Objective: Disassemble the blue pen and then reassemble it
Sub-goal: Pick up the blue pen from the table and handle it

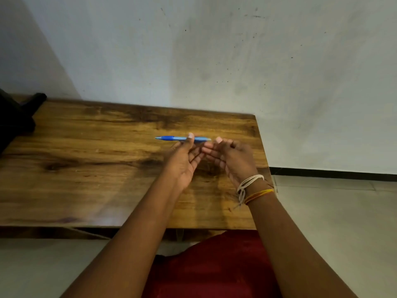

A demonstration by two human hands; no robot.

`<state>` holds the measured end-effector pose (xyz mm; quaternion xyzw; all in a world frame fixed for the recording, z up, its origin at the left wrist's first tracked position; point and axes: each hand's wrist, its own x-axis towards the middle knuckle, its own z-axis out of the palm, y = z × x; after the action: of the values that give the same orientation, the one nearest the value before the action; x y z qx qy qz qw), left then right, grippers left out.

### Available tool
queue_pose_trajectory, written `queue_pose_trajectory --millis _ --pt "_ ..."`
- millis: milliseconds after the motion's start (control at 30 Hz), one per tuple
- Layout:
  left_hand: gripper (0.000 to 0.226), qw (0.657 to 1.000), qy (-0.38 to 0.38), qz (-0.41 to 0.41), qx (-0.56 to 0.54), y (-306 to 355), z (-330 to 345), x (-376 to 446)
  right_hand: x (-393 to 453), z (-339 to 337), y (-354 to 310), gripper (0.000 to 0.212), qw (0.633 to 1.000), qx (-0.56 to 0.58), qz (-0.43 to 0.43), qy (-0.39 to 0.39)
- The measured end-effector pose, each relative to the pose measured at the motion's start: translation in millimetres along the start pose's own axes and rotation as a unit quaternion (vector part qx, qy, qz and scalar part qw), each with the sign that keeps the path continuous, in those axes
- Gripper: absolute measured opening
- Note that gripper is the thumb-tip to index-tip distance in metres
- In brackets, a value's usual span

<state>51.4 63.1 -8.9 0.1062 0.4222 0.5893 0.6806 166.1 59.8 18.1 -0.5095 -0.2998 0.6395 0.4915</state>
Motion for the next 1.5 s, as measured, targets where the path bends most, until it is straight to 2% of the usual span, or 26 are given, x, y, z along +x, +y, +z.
queue_pose_trajectory --millis 67,133,167,233,267,333,567,767,900,967,1033,1100,1300,1500 --pt "0.012 0.999 0.016 -0.006 -0.029 8 -3 2 5 -6 -4 0.013 1.000 0.011 0.012 0.024" --pt "0.011 0.999 0.042 0.009 -0.022 14 -10 4 9 -16 -3 0.013 0.997 -0.048 0.026 0.063" --pt "0.010 0.999 0.048 0.016 -0.015 16 -13 5 11 -23 0 0.014 0.988 -0.129 0.025 0.087" --pt "0.010 0.998 0.051 0.021 -0.005 17 -18 5 15 -35 9 0.016 0.939 -0.316 0.006 0.131" --pt "0.010 0.999 0.050 0.018 -0.002 16 -19 5 15 -39 11 0.014 0.918 -0.365 -0.006 0.152" --pt "0.009 0.999 0.049 0.009 0.000 14 -18 5 15 -43 14 0.003 0.904 -0.387 -0.027 0.180" --pt "0.008 0.999 0.053 -0.005 0.011 15 -18 7 20 -45 15 0.012 0.866 -0.448 -0.078 0.211" --pt "0.010 0.998 0.046 -0.018 0.027 13 -19 5 21 -45 13 0.018 0.868 -0.451 -0.055 0.200" --pt "0.016 0.998 0.049 -0.021 0.030 11 -18 3 19 -39 13 0.021 0.872 -0.429 -0.067 0.228" --pt "0.017 0.998 0.047 -0.022 0.032 10 -18 2 18 -31 12 0.014 0.902 -0.378 -0.077 0.193" --pt "0.017 0.998 0.046 -0.025 0.039 8 -18 1 14 -21 12 0.004 0.950 -0.283 -0.061 0.117" --pt "0.017 0.998 0.043 -0.027 0.044 5 -16 0 10 -15 14 0.002 0.974 -0.216 -0.047 0.055" --pt "0.016 0.998 0.035 -0.021 0.049 3 -14 -1 9 -13 17 0.017 0.981 -0.187 -0.053 0.003" --pt "0.021 0.998 0.029 -0.018 0.059 3 -11 -1 10 -14 17 0.016 0.983 -0.176 -0.052 0.001"
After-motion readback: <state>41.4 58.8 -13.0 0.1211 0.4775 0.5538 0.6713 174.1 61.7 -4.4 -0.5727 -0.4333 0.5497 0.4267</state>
